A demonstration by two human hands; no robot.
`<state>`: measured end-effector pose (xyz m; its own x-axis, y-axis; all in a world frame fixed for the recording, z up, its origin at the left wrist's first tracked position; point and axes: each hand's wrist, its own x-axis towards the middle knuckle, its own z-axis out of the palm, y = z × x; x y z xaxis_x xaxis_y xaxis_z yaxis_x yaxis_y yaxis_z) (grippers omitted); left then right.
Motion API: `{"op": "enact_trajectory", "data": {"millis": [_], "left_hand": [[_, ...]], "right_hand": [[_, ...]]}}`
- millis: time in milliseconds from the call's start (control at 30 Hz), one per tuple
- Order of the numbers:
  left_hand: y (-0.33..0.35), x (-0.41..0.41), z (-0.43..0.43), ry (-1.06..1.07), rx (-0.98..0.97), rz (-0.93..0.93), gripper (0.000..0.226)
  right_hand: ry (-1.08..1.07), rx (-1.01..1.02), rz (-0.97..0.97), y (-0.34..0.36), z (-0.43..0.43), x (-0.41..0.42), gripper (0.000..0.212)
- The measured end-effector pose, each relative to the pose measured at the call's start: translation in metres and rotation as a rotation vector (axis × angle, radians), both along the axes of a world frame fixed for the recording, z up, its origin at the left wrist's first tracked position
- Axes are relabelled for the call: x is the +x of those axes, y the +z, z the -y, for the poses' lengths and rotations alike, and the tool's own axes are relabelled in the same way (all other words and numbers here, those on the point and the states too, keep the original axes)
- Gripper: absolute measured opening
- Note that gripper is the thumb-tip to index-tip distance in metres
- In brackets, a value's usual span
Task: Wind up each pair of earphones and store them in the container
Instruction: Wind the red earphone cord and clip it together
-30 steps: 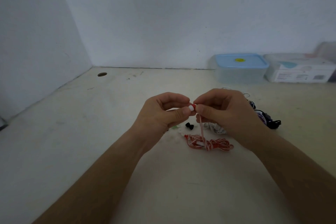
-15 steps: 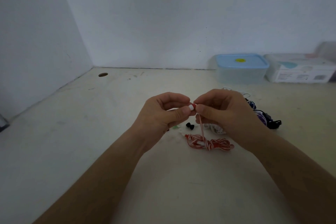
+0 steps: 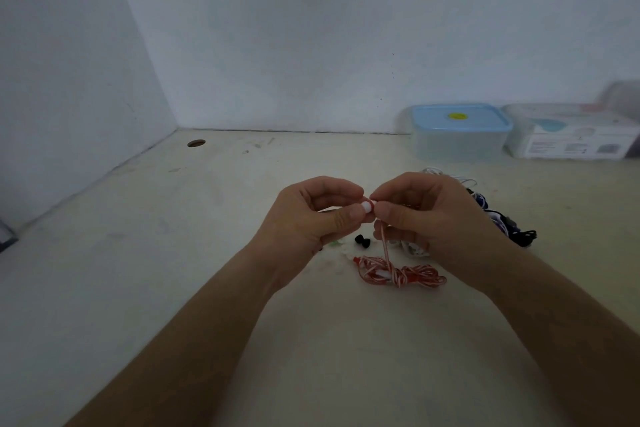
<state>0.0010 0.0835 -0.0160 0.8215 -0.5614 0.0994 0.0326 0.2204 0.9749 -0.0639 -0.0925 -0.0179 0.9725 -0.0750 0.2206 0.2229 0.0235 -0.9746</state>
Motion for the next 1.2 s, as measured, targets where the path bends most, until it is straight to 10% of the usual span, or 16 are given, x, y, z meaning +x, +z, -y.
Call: {"op": "enact_trajectory", "data": {"millis": [1200], "left_hand": [[-0.0027,-0.0018,0.0040,-0.036,-0.069,-0.034,0.019]], "right_hand": [[-0.075,-0.139,0.111,0.0005,0.0024,-0.0013,0.010]]}}
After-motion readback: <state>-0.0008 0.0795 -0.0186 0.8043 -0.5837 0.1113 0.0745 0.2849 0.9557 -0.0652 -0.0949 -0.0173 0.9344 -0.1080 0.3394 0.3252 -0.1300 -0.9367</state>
